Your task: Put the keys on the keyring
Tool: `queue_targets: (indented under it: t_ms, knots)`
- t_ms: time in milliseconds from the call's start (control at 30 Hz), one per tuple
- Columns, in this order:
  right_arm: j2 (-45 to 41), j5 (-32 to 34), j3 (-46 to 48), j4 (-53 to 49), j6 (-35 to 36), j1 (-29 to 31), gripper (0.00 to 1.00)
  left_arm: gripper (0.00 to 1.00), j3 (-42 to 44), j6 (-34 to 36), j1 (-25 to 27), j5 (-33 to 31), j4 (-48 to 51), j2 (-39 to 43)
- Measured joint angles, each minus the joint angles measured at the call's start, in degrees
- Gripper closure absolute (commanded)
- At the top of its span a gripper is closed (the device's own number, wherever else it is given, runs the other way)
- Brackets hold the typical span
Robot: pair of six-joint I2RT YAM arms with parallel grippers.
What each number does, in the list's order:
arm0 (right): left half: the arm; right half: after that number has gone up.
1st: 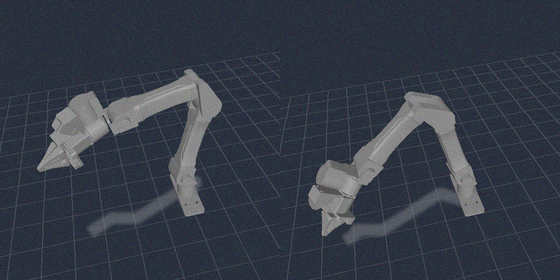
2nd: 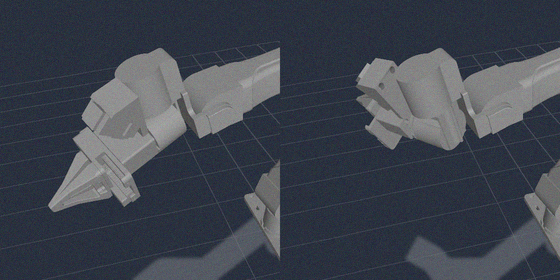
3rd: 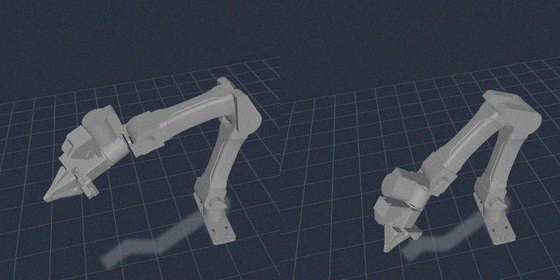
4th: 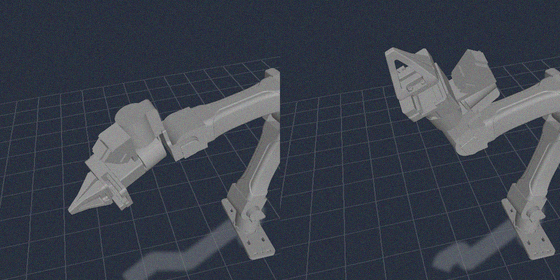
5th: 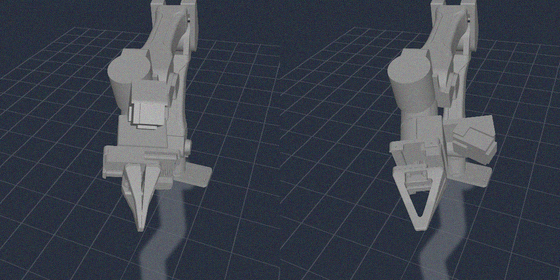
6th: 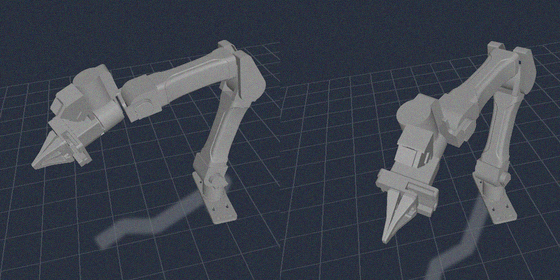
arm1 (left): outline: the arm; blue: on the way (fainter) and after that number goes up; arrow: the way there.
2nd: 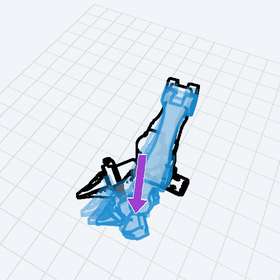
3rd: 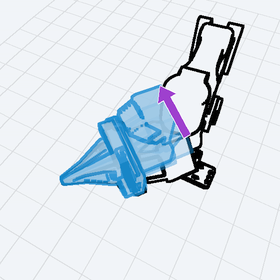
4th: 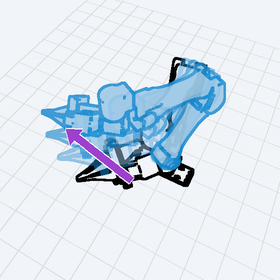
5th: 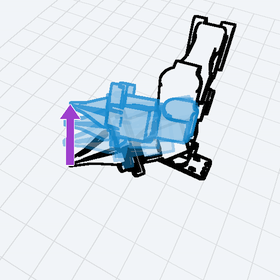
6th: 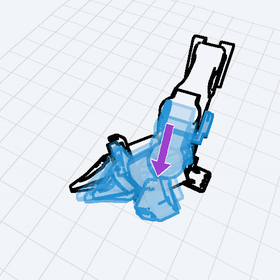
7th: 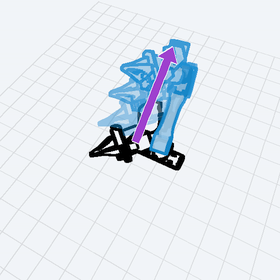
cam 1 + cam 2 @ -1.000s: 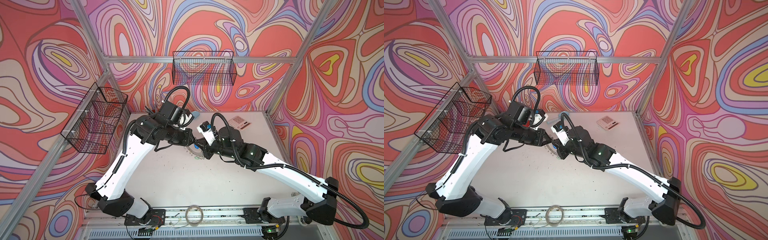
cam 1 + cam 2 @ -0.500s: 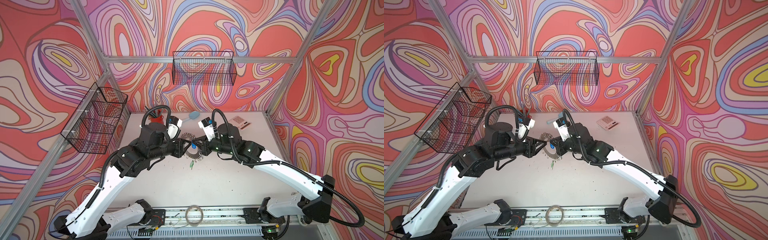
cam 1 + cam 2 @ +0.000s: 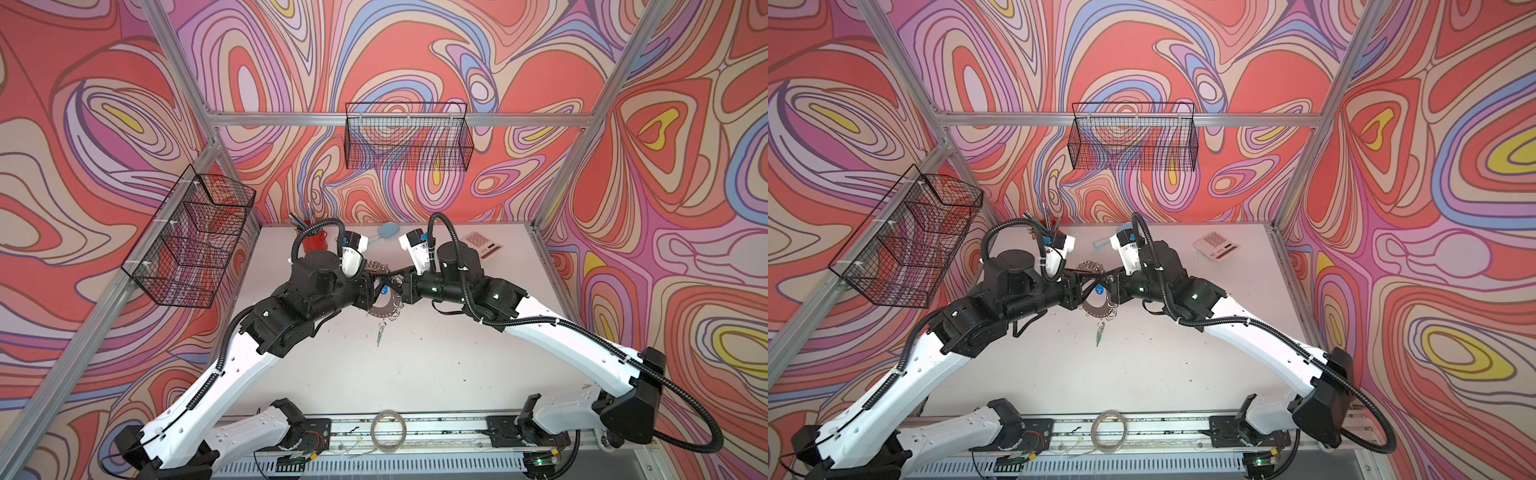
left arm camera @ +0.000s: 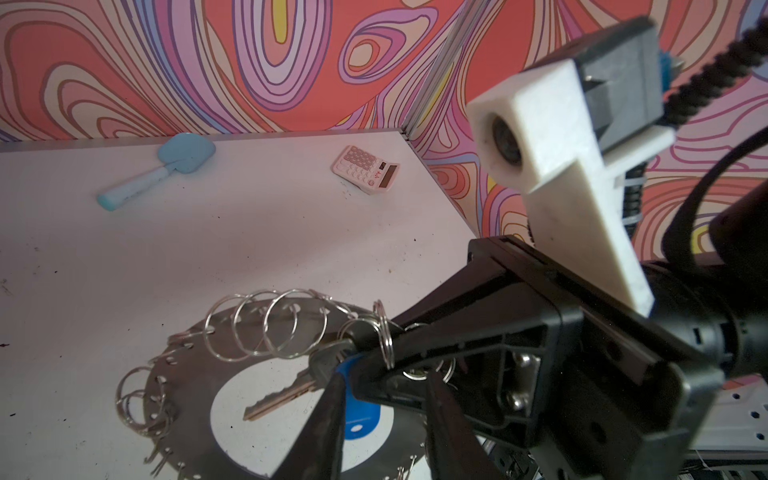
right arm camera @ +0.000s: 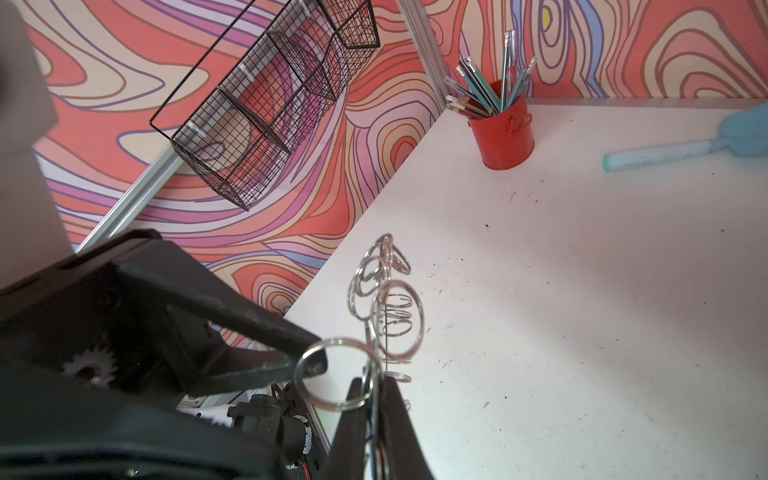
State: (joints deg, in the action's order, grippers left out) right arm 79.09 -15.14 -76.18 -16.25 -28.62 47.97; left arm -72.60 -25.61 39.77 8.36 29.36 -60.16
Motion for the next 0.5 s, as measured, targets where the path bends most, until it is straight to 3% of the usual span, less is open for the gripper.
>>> queue_targets:
  t_ms: [200, 433, 500]
  knots:
    - [0.11, -0.68, 0.02, 0.42, -0.28, 0.00, 1.00, 0.80, 0.02, 0.13, 0.00, -0.55, -1.70, -0.70]
    - [0.20, -1.05, 0.44, 0.85, -0.44, 0.00, 1.00, 1.00, 0.00, 0.11, 0.00, -1.36, -1.88, -1.25]
    - [0.20, -1.05, 0.46, 0.92, -0.42, 0.00, 1.00, 1.00, -0.04, 0.04, 0.00, -1.62, -1.86, -1.33]
